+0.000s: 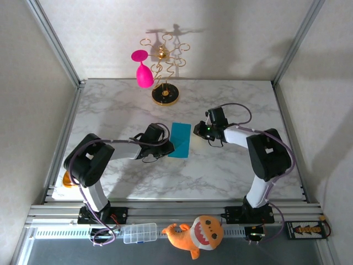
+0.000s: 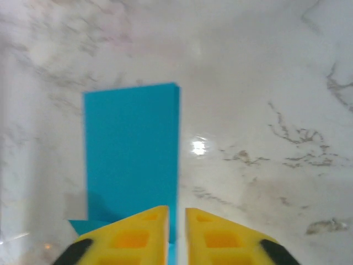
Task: Fold a paper plane with a square sheet of paper (pick it up from the middle)
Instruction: Fold the triangle a second time at the center of the table, then pick up the paper from the center of the table.
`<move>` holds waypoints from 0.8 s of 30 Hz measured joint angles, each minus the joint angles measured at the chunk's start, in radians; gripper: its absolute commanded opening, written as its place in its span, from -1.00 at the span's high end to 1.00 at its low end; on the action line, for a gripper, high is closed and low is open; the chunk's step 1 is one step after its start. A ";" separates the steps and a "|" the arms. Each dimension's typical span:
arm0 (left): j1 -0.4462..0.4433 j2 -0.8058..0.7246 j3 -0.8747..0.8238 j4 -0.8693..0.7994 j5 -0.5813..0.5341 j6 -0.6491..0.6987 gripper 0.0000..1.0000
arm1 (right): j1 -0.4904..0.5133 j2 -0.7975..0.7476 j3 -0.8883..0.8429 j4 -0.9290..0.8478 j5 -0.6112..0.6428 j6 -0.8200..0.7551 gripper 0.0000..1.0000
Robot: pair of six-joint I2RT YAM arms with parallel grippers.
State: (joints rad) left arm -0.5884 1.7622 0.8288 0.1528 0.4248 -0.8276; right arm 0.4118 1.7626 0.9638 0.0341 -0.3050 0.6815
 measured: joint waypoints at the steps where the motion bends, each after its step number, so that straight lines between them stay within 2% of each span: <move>1: 0.000 -0.007 0.014 0.000 0.000 -0.007 0.55 | 0.004 -0.027 -0.007 0.001 0.002 0.017 0.40; 5: 0.000 -0.039 0.083 0.001 -0.035 -0.011 0.57 | 0.024 -0.128 -0.058 0.008 0.026 0.103 0.04; 8: 0.001 -0.039 0.125 0.000 -0.072 -0.011 0.60 | 0.047 -0.165 -0.106 0.011 0.045 0.172 -0.07; 18: 0.001 0.092 0.174 -0.026 -0.114 -0.011 0.72 | 0.113 -0.173 -0.153 0.030 0.052 0.342 -0.11; 24: 0.003 0.132 0.178 -0.033 -0.151 -0.019 0.76 | 0.138 -0.143 -0.152 0.037 0.050 0.394 -0.01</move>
State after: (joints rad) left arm -0.5854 1.8938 1.0065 0.1200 0.2737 -0.8471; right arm 0.5495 1.6192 0.8116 0.0711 -0.2546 1.0756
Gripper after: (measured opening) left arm 0.128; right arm 0.515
